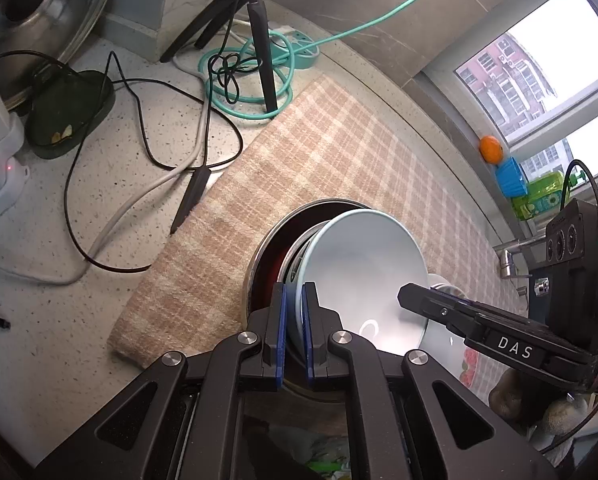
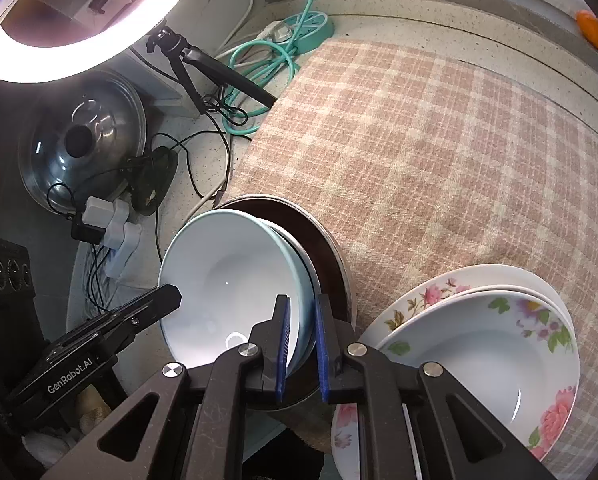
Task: Organize plates and bowls
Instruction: 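Lower the pale blue bowl into the red-bottomed bowl with both grippers, then grip the rims of the nested bowl stack with both grippers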
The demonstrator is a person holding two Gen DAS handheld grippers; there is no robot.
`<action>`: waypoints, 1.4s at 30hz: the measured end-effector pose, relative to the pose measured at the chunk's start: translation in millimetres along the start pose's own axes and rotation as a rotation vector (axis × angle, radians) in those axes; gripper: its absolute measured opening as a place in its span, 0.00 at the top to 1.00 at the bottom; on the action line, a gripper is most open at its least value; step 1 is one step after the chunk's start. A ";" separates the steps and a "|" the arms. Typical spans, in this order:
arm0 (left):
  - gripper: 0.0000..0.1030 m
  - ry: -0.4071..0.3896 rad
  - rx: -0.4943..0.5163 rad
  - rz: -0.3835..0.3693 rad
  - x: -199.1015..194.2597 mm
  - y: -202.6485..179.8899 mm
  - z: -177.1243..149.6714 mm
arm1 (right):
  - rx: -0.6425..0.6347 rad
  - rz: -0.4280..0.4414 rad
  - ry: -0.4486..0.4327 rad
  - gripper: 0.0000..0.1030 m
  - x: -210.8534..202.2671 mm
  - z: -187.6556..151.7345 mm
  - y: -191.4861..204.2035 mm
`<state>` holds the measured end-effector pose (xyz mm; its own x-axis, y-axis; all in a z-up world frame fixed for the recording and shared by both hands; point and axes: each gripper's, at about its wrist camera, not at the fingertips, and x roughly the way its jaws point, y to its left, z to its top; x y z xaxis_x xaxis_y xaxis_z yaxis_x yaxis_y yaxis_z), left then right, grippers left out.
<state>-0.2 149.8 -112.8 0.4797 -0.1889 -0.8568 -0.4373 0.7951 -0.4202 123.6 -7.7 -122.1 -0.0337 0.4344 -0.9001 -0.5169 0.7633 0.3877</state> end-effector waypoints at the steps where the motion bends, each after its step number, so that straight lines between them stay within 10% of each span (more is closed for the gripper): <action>1: 0.95 -0.001 0.000 0.001 -0.3 0.2 -0.1 | -0.002 -0.002 -0.001 0.88 -0.1 -0.2 0.5; 28: 0.93 -0.119 0.010 0.031 -40.7 12.2 -1.8 | -0.028 0.019 -0.179 0.82 -45.0 -13.8 -15.5; 42: 0.92 -0.064 0.016 0.056 -18.7 16.0 -12.1 | 0.017 -0.004 -0.118 0.82 -29.4 -20.6 -39.9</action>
<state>-25.3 159.1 -107.1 0.5031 -0.1073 -0.8575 -0.4524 0.8127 -0.3671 127.6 -60.7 -115.2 0.0701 0.4838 -0.8724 -0.5024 0.7726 0.3881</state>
